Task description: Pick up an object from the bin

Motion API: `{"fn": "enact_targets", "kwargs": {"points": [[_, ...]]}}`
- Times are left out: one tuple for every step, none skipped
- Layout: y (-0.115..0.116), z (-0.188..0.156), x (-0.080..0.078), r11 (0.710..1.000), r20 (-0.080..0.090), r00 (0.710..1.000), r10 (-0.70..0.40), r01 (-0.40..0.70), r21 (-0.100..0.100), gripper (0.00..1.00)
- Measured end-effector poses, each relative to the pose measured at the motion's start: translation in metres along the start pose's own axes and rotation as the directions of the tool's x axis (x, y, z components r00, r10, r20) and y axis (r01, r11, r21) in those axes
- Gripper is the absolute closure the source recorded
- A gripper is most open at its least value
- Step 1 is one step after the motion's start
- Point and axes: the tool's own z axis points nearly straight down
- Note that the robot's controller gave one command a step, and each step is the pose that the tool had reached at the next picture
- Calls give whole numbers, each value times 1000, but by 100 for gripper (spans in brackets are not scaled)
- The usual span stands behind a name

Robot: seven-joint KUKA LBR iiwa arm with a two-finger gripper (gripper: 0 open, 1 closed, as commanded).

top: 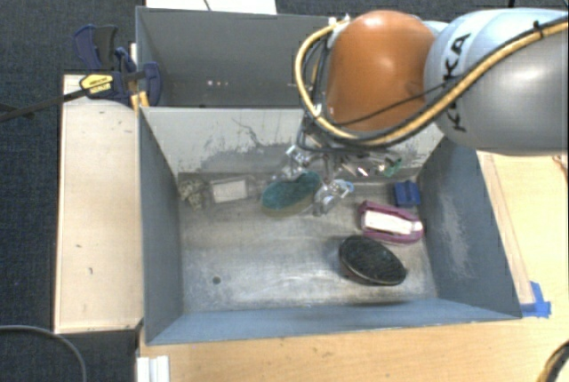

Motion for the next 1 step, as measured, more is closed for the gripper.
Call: {"fn": "enact_targets", "kwargs": {"points": [[-1,-7,-1,1000,-3,1000,6,-6,-3,100]]}}
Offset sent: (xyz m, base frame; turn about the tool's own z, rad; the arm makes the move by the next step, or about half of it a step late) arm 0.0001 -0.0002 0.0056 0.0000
